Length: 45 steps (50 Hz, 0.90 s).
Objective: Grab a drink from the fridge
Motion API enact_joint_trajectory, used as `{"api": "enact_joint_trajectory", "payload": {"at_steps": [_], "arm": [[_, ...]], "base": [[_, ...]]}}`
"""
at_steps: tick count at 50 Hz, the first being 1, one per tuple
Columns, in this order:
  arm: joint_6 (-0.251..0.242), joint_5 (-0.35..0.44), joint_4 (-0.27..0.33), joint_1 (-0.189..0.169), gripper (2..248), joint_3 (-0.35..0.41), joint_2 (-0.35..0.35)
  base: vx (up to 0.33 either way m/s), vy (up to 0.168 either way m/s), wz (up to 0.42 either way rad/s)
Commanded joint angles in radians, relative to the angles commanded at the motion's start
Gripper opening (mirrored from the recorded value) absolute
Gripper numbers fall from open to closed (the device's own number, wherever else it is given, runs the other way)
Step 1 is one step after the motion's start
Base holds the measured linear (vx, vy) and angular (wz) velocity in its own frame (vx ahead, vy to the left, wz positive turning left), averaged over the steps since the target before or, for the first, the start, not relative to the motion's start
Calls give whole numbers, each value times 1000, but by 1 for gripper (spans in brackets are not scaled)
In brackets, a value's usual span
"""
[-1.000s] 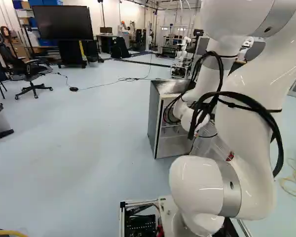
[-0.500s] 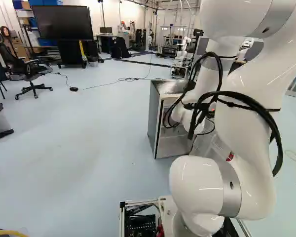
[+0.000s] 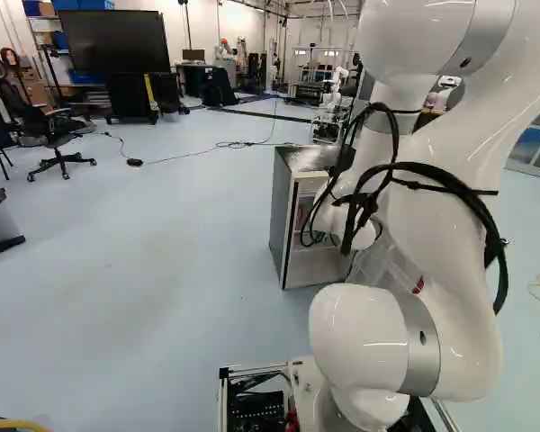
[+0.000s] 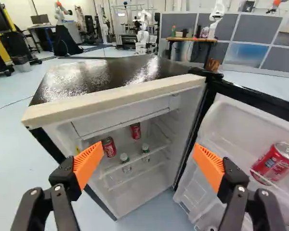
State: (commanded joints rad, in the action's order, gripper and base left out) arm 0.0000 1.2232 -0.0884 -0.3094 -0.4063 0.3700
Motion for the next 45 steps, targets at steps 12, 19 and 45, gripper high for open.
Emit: {"api": "enact_joint_trajectory", "payload": {"at_steps": [12,19,45], "arm": [[0,0,9,-4,247,-14,41],[0,0,19,-7,247,-24,66],[0,0,26,-15,247,-69,163]], "base": [[0,0,0],[0,0,0],[0,0,0]]}}
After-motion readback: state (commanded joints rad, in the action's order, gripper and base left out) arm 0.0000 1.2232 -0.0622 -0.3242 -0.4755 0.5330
